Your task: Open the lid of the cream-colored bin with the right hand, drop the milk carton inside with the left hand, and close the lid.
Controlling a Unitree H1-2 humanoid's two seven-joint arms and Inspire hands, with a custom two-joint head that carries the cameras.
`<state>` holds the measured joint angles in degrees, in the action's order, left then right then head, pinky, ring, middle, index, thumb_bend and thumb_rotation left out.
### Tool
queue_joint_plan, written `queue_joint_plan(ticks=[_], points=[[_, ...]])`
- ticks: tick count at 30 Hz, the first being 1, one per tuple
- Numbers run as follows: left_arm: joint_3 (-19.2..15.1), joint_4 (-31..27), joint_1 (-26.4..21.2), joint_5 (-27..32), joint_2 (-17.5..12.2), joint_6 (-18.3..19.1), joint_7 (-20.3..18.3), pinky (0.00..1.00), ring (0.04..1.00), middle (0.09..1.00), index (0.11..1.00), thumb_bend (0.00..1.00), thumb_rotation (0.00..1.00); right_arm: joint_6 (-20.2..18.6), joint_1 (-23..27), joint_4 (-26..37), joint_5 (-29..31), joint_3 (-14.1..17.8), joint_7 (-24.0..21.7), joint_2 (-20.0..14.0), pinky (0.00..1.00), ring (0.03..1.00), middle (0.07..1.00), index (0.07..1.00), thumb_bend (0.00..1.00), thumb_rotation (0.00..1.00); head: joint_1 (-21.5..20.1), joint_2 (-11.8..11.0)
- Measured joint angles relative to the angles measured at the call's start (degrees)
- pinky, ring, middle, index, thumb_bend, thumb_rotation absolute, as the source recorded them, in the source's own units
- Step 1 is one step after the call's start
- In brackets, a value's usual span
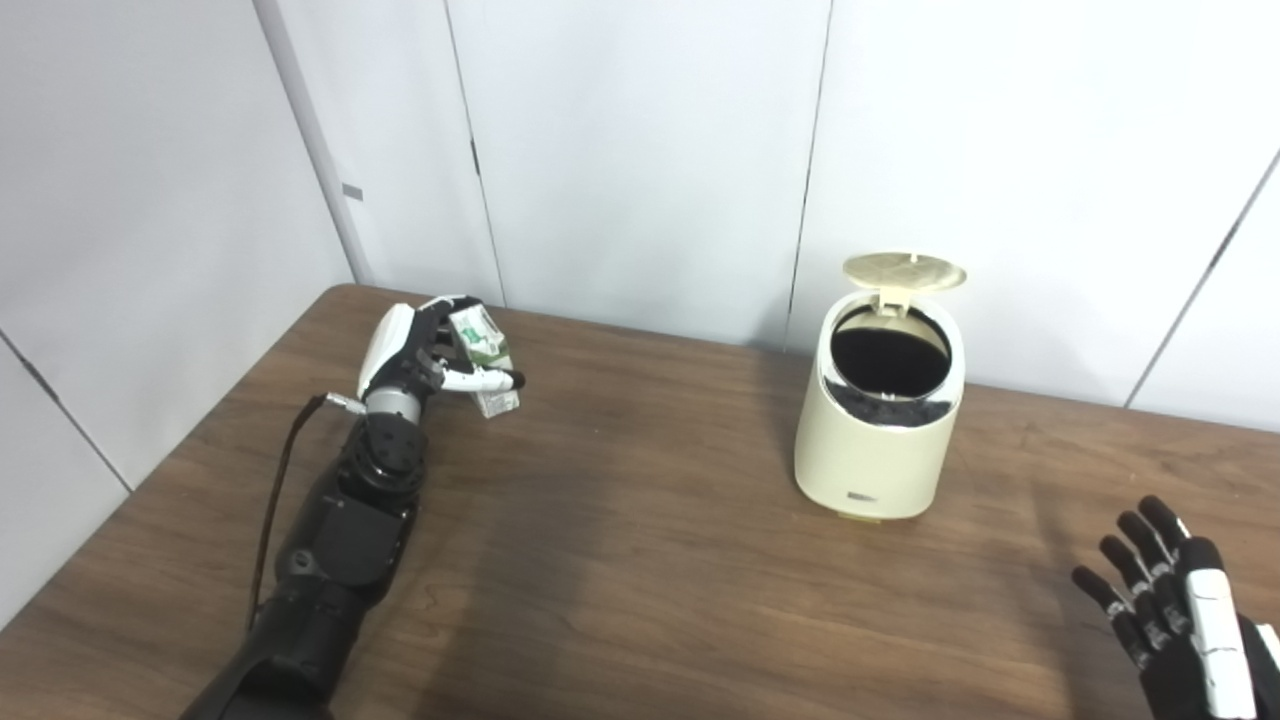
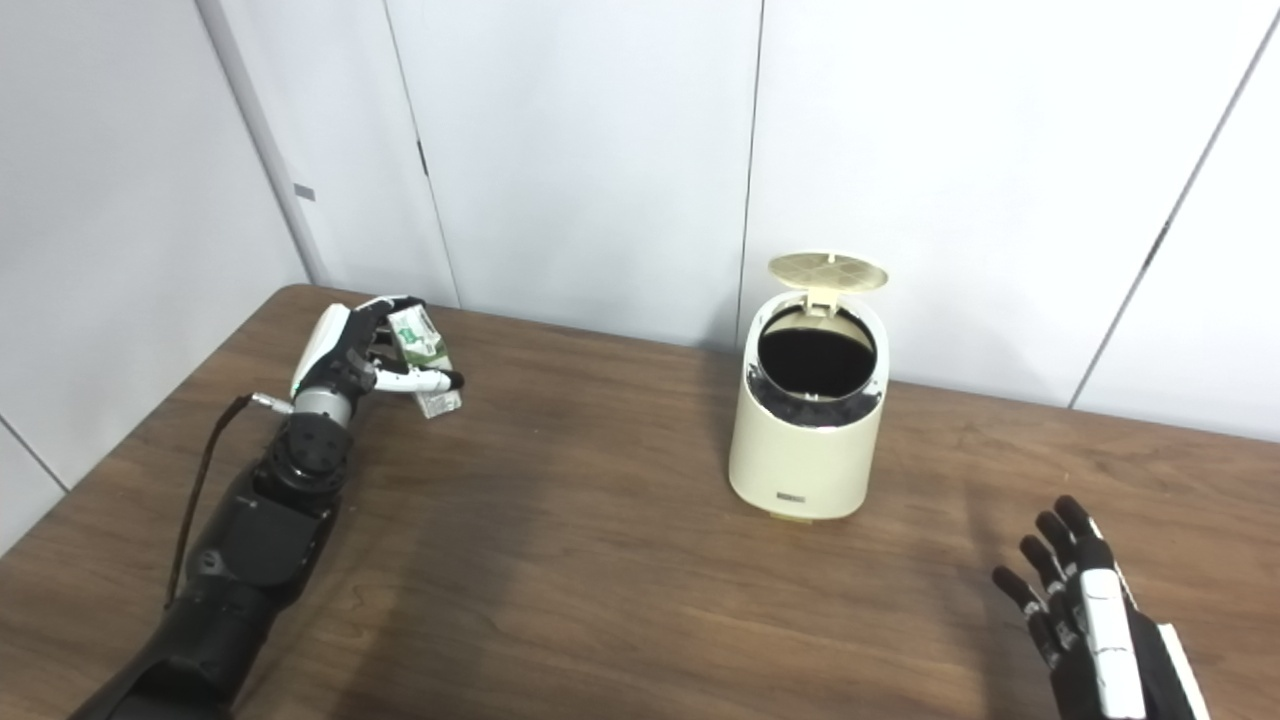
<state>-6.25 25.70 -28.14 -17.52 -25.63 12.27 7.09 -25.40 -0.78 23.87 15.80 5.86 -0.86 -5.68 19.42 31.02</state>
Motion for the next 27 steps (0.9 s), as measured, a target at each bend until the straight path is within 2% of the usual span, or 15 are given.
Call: queue_joint_plan(ticks=[5,12,27], points=[[0.0,0.0,0.0,0.0,0.0,-0.8,1.3,0.63,0.737,0.791,0.792,0.82,0.01,0.0,0.0,-0.4,0.3,0.1,0.0,0.0,0.85,0.951,0.956,0.949,0.48,0.78,0.3,0.1],[-0.1,0.1,0.0,-0.1,0.2,-1.6,2.4,0.56,0.679,0.732,0.730,0.81,0.00,-0.1,0.0,-0.4,1.1,0.4,-0.1,0.0,0.84,0.944,0.950,0.945,0.50,0.76,0.8,0.4],[0.6,-0.2,0.0,-2.1,0.0,-0.9,4.1,0.56,0.646,0.691,0.704,0.82,0.00,-1.0,0.0,-0.6,1.3,0.5,-1.0,-1.2,0.83,0.947,0.957,0.957,0.50,0.79,1.5,1.1]])
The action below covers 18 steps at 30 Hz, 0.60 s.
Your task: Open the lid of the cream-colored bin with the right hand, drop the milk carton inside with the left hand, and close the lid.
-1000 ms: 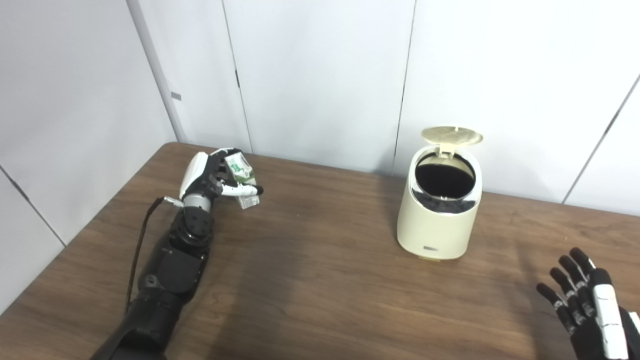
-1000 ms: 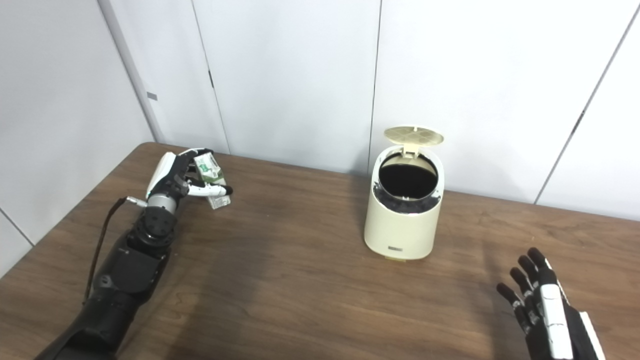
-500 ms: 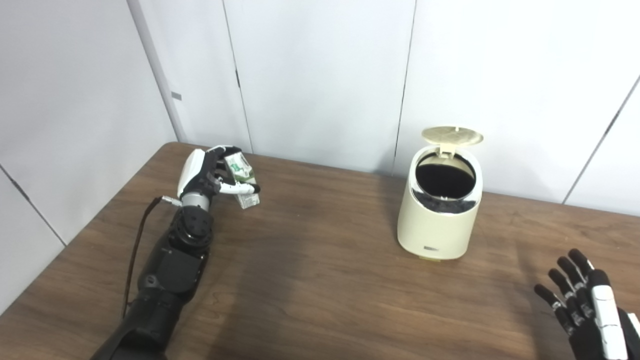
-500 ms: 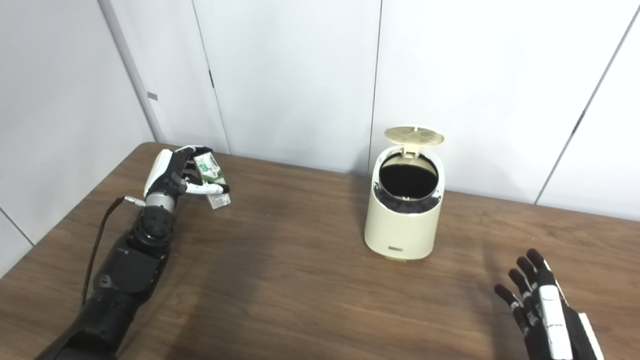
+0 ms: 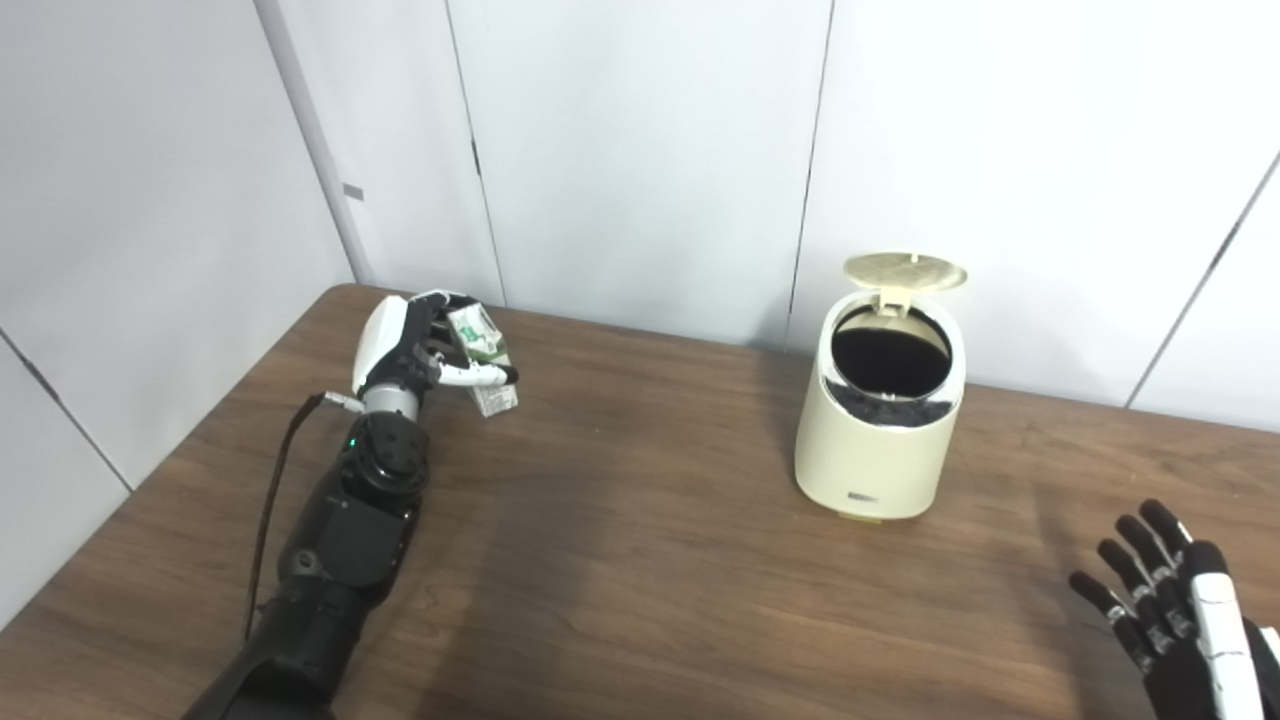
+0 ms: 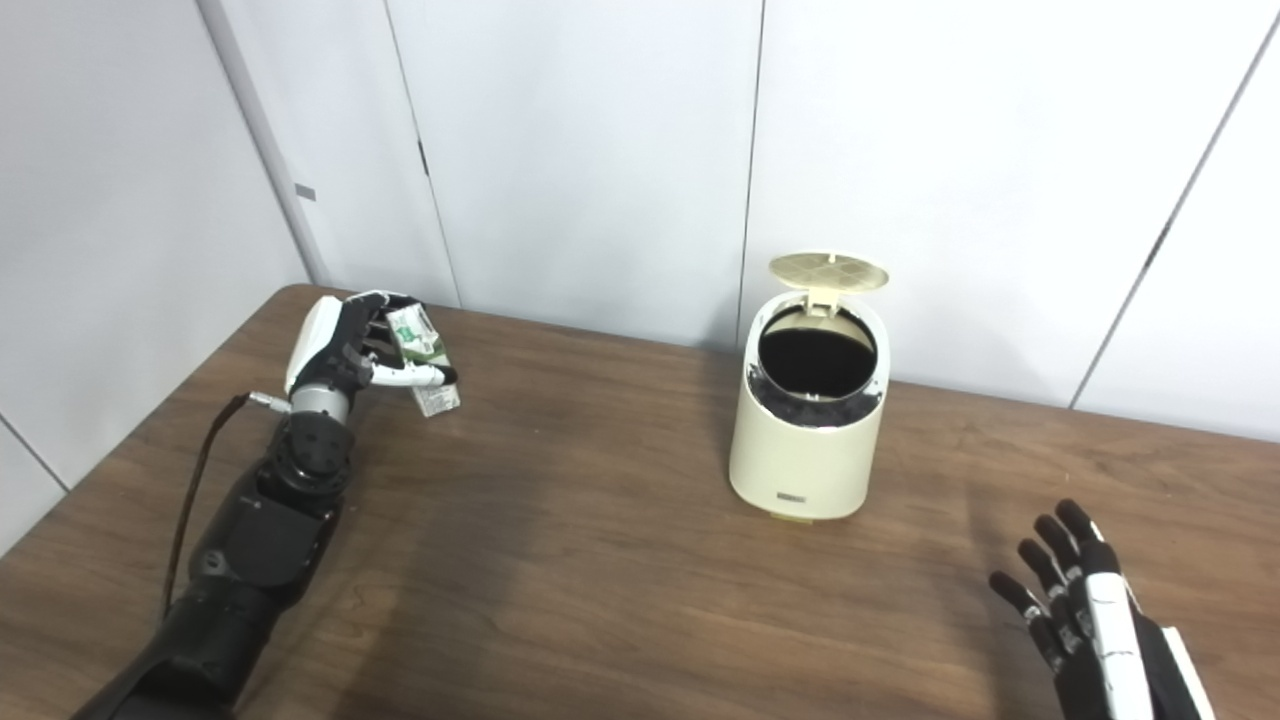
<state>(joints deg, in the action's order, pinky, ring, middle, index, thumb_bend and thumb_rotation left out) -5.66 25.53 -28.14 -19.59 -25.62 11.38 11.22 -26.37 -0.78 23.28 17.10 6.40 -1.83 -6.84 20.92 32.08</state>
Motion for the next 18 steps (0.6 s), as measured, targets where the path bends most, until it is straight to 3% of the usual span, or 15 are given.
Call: queue_joint_plan(ticks=[7,9,10,12,14,18], points=[[-0.4,-0.2,0.0,-0.2,0.0,0.9,0.9,0.49,0.557,0.616,0.664,0.80,0.00,-0.1,0.0,0.0,0.0,0.0,-0.3,0.0,0.82,0.943,0.960,0.959,0.51,0.79,0.2,0.1],[-0.5,-0.2,0.0,-0.3,0.1,1.0,1.8,0.46,0.516,0.504,0.571,0.58,0.00,-0.1,0.0,0.0,0.0,0.0,-0.4,-0.1,0.82,0.940,0.957,0.954,0.51,0.79,0.1,-0.1],[-0.5,-0.2,0.0,-0.4,0.1,1.0,2.1,0.45,0.470,0.498,0.546,0.54,0.00,-0.1,0.0,0.0,0.0,0.0,-0.4,-0.2,0.82,0.940,0.957,0.953,0.51,0.79,0.1,-0.1],[-0.4,-0.2,0.1,-0.7,0.1,1.0,2.7,0.45,0.446,0.504,0.498,0.51,0.00,-0.1,0.0,0.0,0.0,0.0,-0.5,-0.2,0.83,0.943,0.962,0.958,0.51,0.81,0.1,-0.1],[-0.2,-0.2,0.2,-1.0,0.1,1.0,2.9,0.36,0.445,0.501,0.460,0.48,0.00,-0.1,0.0,0.0,0.0,0.0,-0.9,-0.4,0.84,0.947,0.967,0.962,0.52,0.81,0.3,-0.2],[0.2,-0.2,0.2,-1.5,0.1,0.9,4.0,0.36,0.438,0.492,0.438,0.48,0.00,-0.1,-0.1,0.0,0.4,0.1,-1.6,-0.6,0.83,0.938,0.962,0.959,0.52,0.81,0.3,0.0]])
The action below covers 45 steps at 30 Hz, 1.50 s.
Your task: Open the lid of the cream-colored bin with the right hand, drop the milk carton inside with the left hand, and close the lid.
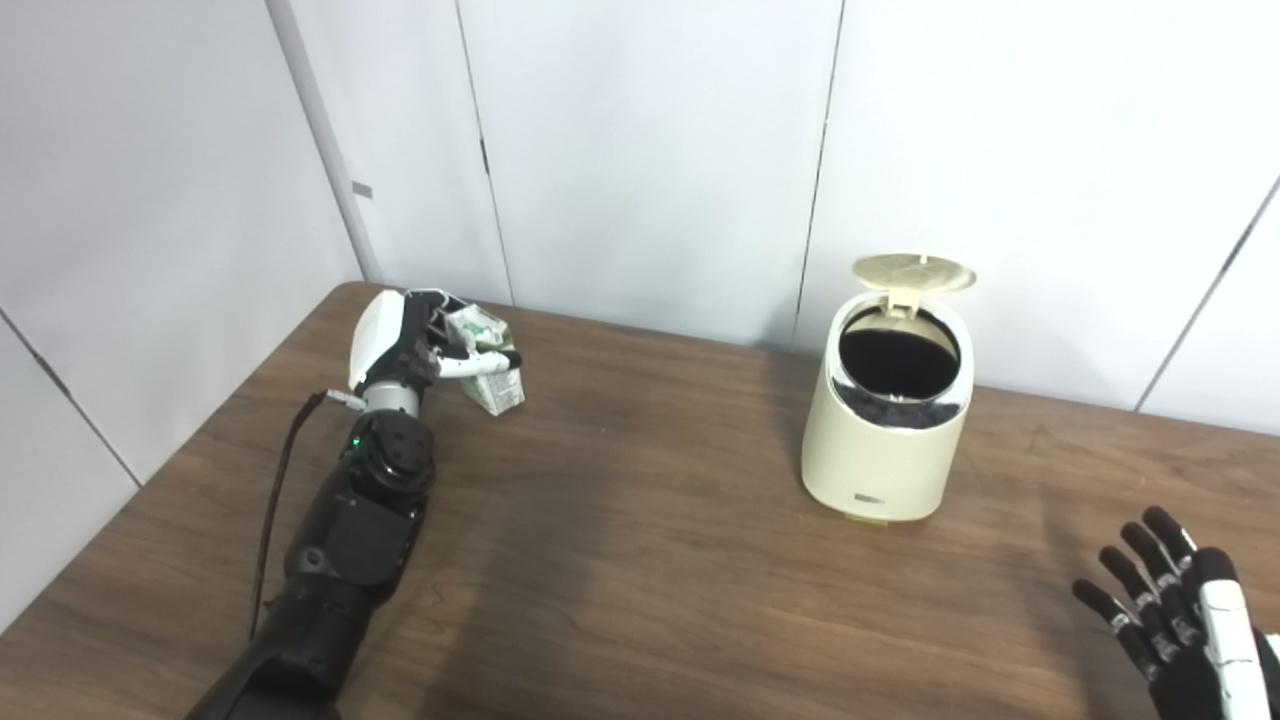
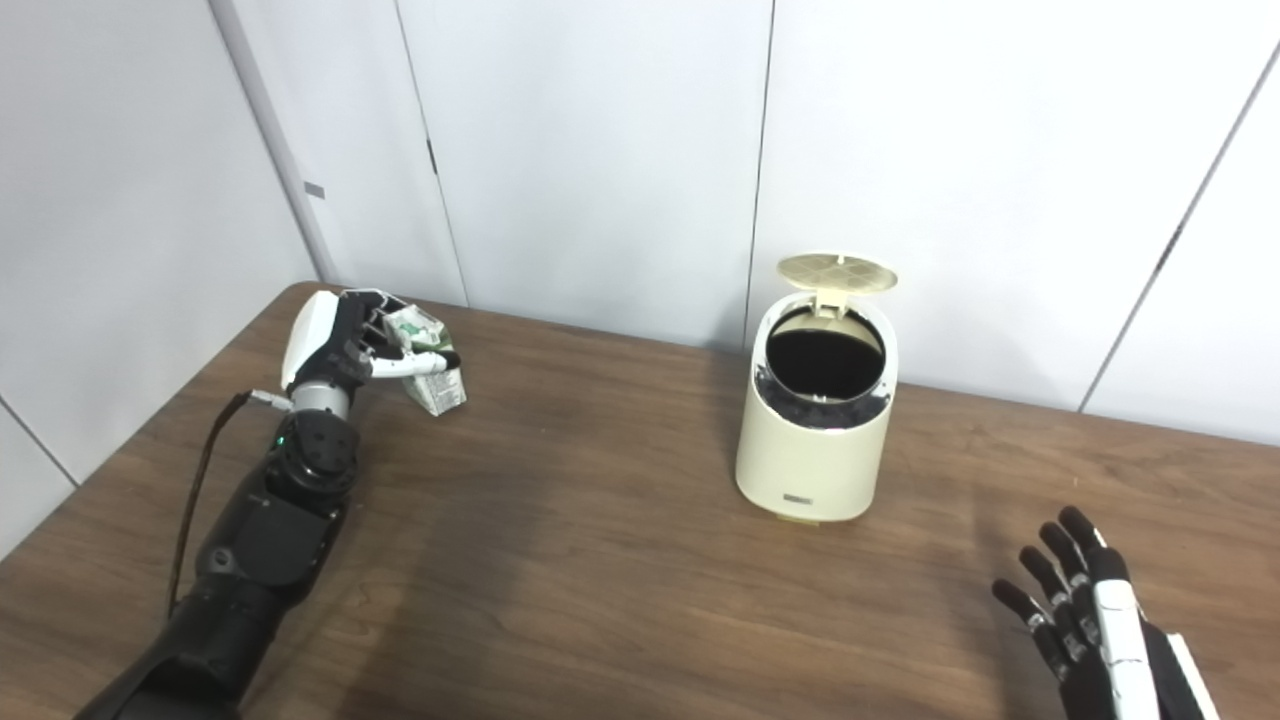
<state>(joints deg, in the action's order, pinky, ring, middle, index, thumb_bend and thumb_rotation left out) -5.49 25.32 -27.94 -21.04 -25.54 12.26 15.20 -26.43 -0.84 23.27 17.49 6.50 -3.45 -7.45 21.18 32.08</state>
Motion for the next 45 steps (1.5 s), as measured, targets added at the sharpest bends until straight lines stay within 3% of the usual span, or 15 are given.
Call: queue_joint_plan(ticks=[11,18,29,40,45], points=[[0.2,-2.3,1.2,-0.1,0.0,-2.2,0.6,0.33,0.429,0.491,0.442,0.47,0.00,-0.3,0.0,0.0,0.1,0.2,-0.4,-0.1,0.83,0.928,0.956,0.964,0.51,0.84,-0.4,-0.3],[-1.4,-12.4,3.6,0.2,1.6,-2.1,0.6,0.31,0.417,0.505,0.457,0.47,0.00,-0.3,0.0,-1.5,0.2,0.3,-0.4,0.1,0.83,0.929,0.950,0.959,0.50,0.84,-1.5,-1.2],[-0.6,-27.7,7.1,-2.0,5.7,-2.4,-0.2,0.30,0.425,0.516,0.498,0.47,0.00,-0.3,0.0,-1.6,0.2,0.5,-0.4,0.2,0.82,0.939,0.963,0.968,0.44,0.87,-5.9,-2.3],[1.8,-37.4,7.1,-6.0,8.4,-1.8,-2.7,0.26,0.384,0.505,0.516,0.47,0.00,1.1,-0.1,-1.8,-1.0,0.4,-0.3,2.1,0.81,0.935,0.947,0.949,0.47,0.80,-10.4,-2.9],[4.1,-39.9,7.1,-6.8,9.8,-3.6,-4.0,0.32,0.408,0.487,0.496,0.47,0.00,2.1,-0.1,-1.8,-2.6,0.4,0.1,2.1,0.81,0.935,0.956,0.963,0.49,0.84,-12.0,-3.3]])
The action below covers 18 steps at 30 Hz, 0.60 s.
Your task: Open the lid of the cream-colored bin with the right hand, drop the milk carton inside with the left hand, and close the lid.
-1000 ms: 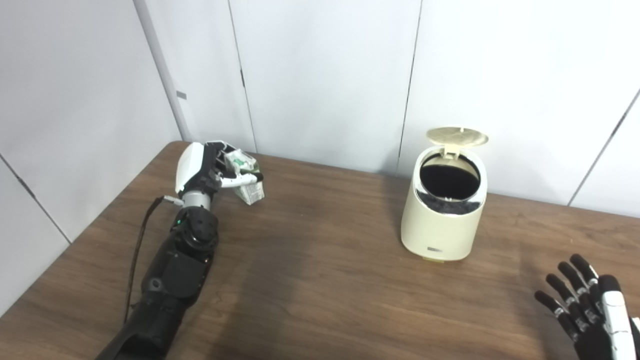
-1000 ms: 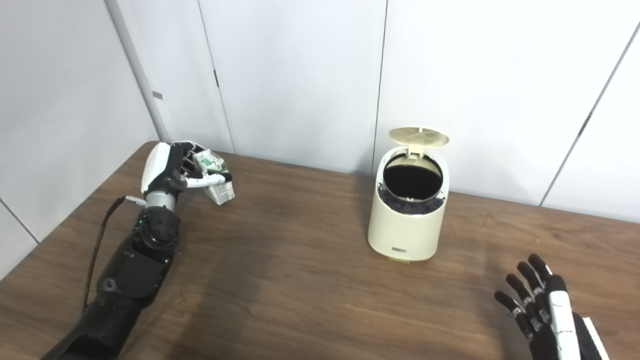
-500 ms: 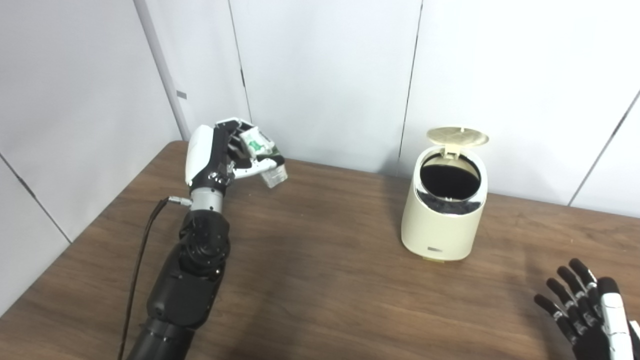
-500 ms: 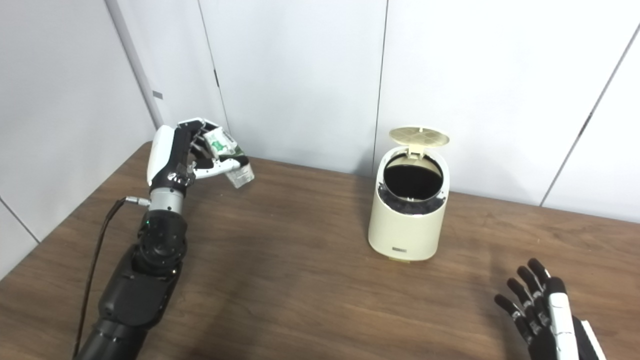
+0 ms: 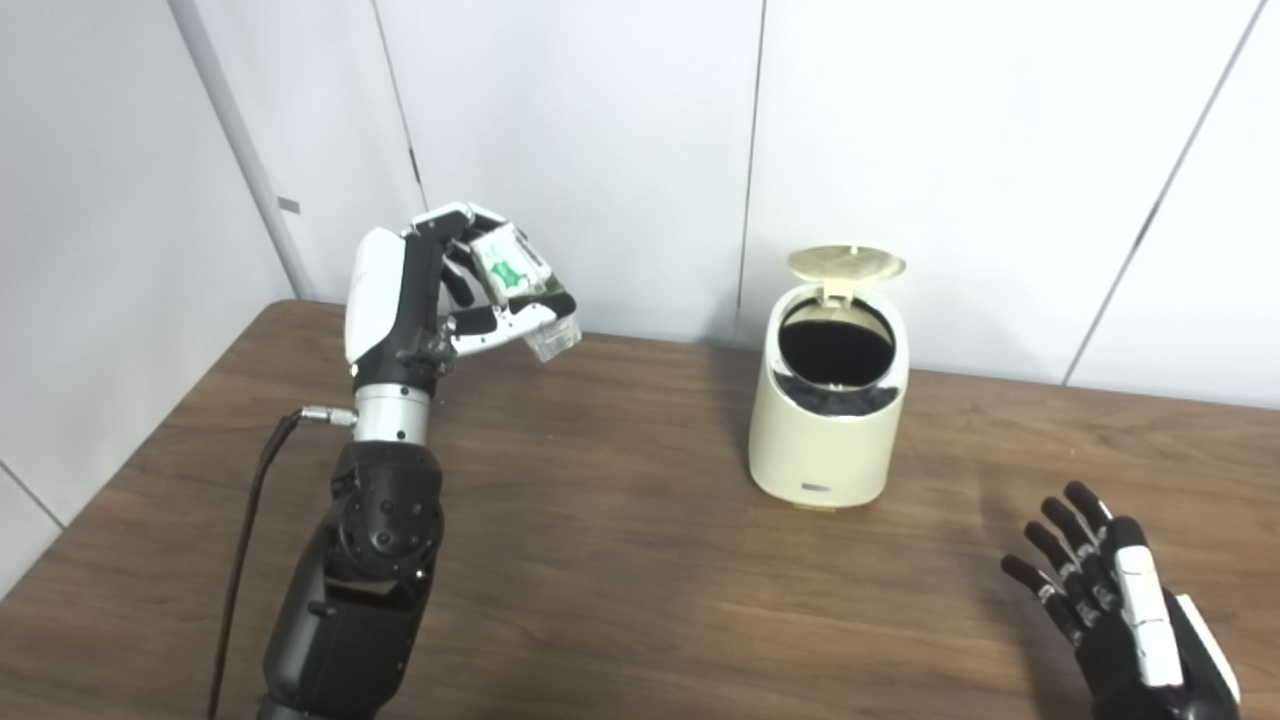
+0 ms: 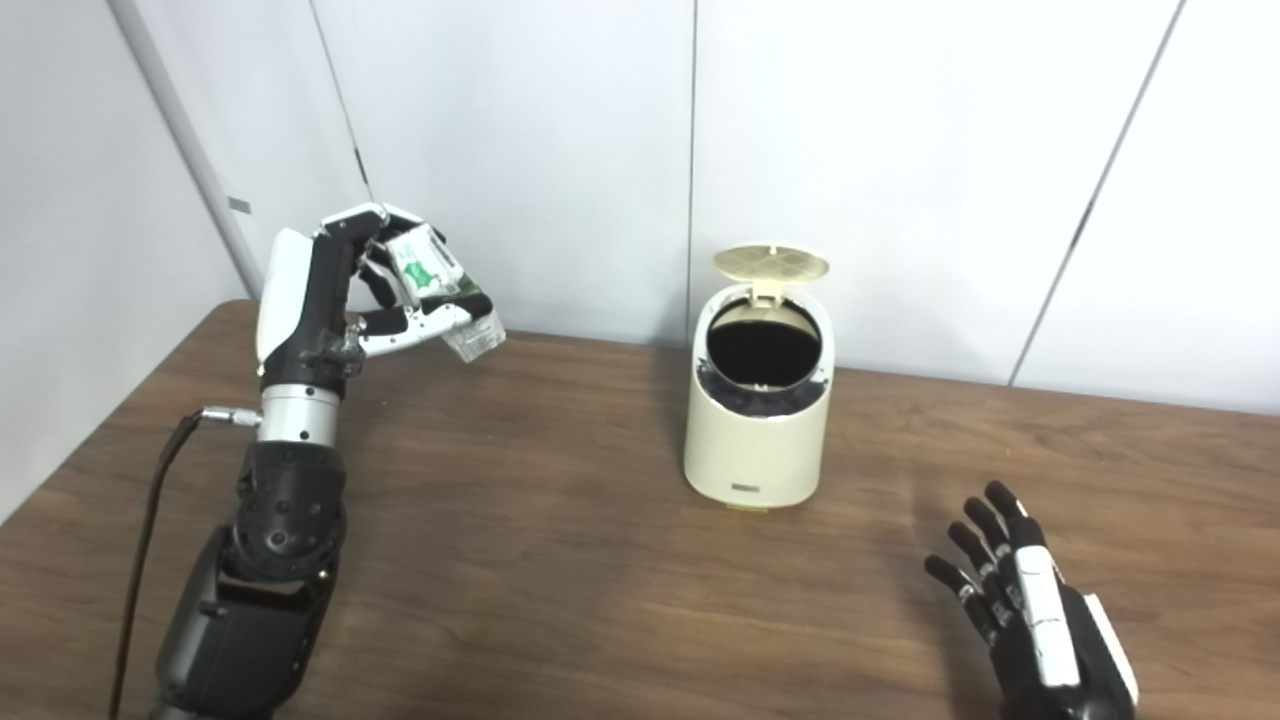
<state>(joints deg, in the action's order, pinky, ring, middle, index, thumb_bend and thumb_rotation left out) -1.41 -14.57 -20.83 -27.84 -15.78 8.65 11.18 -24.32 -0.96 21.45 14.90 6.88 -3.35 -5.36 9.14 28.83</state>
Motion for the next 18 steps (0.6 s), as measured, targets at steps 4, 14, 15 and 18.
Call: queue_joint_plan(ticks=[4,14,15,18], points=[[2.0,-0.2,-0.5,-2.2,1.1,-0.7,-0.8,0.29,0.404,0.501,0.509,0.47,0.00,0.1,0.0,0.0,-0.9,-0.3,0.3,0.1,0.81,0.935,0.958,0.958,0.50,0.86,-2.2,0.1],[5.6,-1.3,-2.0,-3.4,5.1,-3.2,-2.2,0.31,0.416,0.515,0.489,0.47,0.00,2.1,0.0,-0.3,-1.6,-1.3,0.4,1.6,0.78,0.930,0.952,0.956,0.51,0.84,-5.8,-0.9],[5.9,-1.3,-2.0,-3.5,5.8,-3.2,-2.2,0.32,0.416,0.516,0.488,0.47,0.00,2.2,0.0,-0.4,-1.9,-1.4,0.4,1.6,0.78,0.928,0.951,0.954,0.51,0.84,-6.0,-1.0],[6.7,-1.2,-2.5,-4.1,7.8,-4.1,-2.2,0.31,0.416,0.519,0.490,0.47,0.00,2.3,0.0,-0.8,-2.4,-1.5,0.6,1.8,0.80,0.930,0.950,0.950,0.52,0.84,-6.2,-1.1]])
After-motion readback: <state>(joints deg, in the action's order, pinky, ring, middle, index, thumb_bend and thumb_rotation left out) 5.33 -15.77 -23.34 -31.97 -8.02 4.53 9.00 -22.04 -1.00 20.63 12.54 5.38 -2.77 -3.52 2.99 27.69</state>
